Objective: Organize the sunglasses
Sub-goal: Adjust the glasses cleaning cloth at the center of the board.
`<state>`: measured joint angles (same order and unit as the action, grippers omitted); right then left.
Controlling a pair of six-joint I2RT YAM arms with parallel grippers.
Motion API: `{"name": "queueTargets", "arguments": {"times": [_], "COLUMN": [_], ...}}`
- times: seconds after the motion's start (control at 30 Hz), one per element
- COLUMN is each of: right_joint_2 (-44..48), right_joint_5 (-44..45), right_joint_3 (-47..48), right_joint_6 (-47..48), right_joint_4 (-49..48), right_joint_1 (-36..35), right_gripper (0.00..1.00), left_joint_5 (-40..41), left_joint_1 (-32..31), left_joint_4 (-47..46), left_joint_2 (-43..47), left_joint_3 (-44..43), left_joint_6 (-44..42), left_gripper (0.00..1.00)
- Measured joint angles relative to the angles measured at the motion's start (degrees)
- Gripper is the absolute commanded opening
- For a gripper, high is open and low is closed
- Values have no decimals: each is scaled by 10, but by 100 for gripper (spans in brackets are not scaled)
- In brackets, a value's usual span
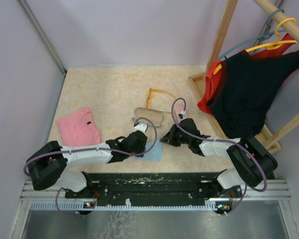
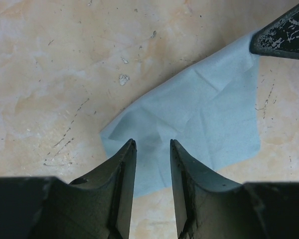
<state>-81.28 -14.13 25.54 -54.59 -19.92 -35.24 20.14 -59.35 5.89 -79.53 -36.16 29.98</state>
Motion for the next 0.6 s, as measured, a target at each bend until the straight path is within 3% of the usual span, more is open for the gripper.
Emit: {"name": "queueTargets", "arguments": {"times": [0.6], "right_joint_2": [-13], "right_joint_5": [0], "right_joint_3": [0], "right_joint_6": [-1], "right_joint_4": [-3], "right_joint_1": [0], "right_gripper": [0], "left_joint_5": [-17], "left_joint_1": [0], "left_joint_4": [44], "left_joint_2": [-48], "left_joint_3": [-36], "left_joint_6": [-17], "left_gripper": [39]}}
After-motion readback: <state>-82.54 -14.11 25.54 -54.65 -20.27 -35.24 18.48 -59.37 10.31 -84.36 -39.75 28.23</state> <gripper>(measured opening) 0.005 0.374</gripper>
